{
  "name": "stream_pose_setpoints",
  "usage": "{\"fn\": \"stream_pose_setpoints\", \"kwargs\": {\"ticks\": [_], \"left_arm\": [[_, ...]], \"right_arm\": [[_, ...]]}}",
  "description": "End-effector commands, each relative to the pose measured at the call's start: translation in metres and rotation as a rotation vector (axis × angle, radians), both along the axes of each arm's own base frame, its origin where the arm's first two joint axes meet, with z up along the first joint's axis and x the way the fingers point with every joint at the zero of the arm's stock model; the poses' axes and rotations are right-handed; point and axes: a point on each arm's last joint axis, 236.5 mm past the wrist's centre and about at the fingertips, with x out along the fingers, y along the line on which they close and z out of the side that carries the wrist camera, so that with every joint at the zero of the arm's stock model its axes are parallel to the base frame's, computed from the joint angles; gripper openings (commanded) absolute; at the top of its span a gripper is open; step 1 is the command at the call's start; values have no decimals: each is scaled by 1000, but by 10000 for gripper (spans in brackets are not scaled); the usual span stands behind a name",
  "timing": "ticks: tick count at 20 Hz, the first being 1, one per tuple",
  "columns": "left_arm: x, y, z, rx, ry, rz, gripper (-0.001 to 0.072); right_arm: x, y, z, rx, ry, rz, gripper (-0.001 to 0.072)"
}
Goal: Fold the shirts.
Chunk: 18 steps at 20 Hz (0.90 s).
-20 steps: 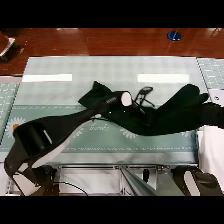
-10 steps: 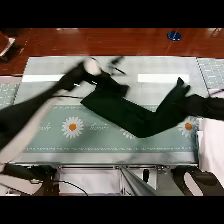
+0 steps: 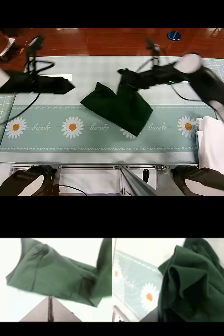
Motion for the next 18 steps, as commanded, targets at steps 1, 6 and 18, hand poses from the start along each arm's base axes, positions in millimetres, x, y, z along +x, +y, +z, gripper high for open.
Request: {"fn": "stream_pose_setpoints", "kwargs": {"ticks": [1,6,18], "left_arm": [[-37,18,-23,5,1,41,22],[-55,14,-60,-23,91,52,22],[-48,17,-80,-30,108,95,22]], "right_arm": [[27,57,-41,16,52,54,21],[49,80,-61,55,106,52,21],[33,82,-36,225,210,145,416]]}}
